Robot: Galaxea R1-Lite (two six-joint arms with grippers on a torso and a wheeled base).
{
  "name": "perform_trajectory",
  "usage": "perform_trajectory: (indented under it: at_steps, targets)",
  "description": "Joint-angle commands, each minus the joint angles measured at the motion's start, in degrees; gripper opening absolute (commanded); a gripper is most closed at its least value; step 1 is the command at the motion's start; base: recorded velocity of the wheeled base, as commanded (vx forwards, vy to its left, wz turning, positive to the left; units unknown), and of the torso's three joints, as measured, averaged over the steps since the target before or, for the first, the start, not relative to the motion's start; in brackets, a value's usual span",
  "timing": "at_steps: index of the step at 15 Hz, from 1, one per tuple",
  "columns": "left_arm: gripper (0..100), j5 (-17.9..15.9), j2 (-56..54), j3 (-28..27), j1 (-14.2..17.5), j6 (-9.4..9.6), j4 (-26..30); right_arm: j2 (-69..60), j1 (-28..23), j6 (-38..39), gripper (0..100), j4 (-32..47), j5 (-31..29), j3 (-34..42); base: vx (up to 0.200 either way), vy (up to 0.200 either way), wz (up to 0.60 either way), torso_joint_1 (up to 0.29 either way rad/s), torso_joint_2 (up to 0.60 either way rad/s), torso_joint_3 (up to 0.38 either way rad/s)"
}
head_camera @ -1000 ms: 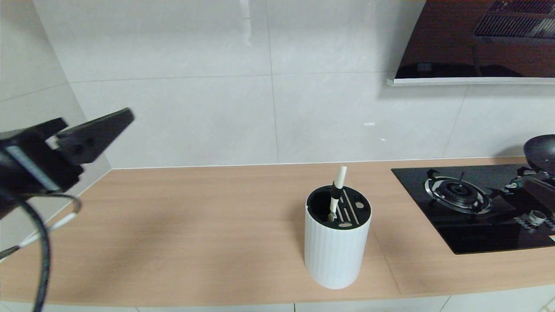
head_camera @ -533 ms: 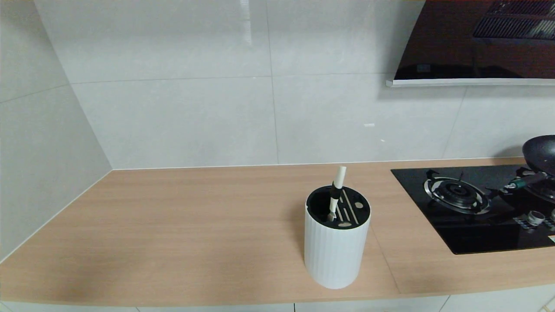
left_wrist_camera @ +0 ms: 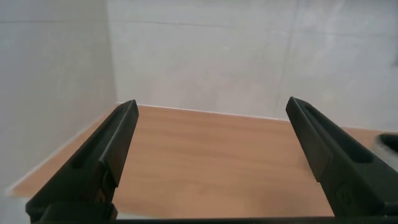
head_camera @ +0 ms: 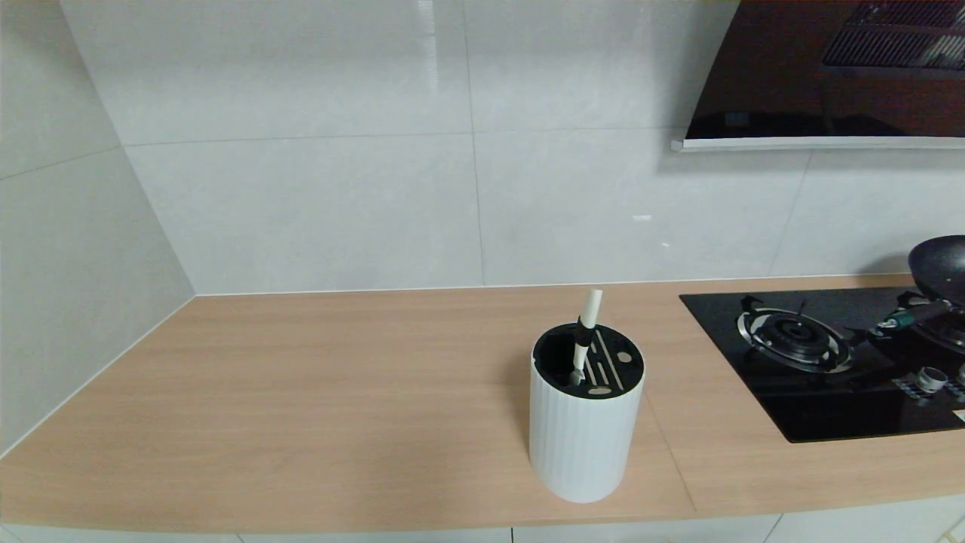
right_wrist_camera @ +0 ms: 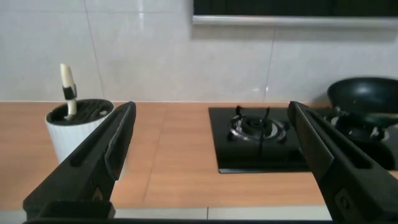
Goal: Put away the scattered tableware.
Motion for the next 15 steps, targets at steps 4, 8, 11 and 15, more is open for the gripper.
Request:
perform_trajectory:
  at_steps: [4, 8, 11, 15]
  targets:
    - [100, -2.6, -7.3, 5.4, 9.2, 3.4, 0.2, -1.9, -0.3, -0.1, 100, -1.7, -0.2, 4.6, 0.0, 0.0, 0.0, 0.0, 0.0, 0.0]
    - [100, -1.3, -7.3, 14.1, 9.1, 4.19, -0.8, -1.9, -0.4, -0.3, 100, -8.5, -0.1, 12.8, 0.0, 0.0, 0.0, 0.0, 0.0, 0.0]
    - [100, -5.0, -7.3, 20.5, 9.1, 4.01, -1.2, -1.9, -0.4, -0.5, 100, -14.5, 0.0, 20.0, 0.0, 0.0, 0.0, 0.0, 0.0, 0.0]
    - [100, -12.7, -7.3, 20.8, 9.1, 1.81, 0.4, -1.9, -0.4, -0.5, 100, -12.9, 0.9, 20.2, 0.0, 0.0, 0.0, 0.0, 0.0, 0.0]
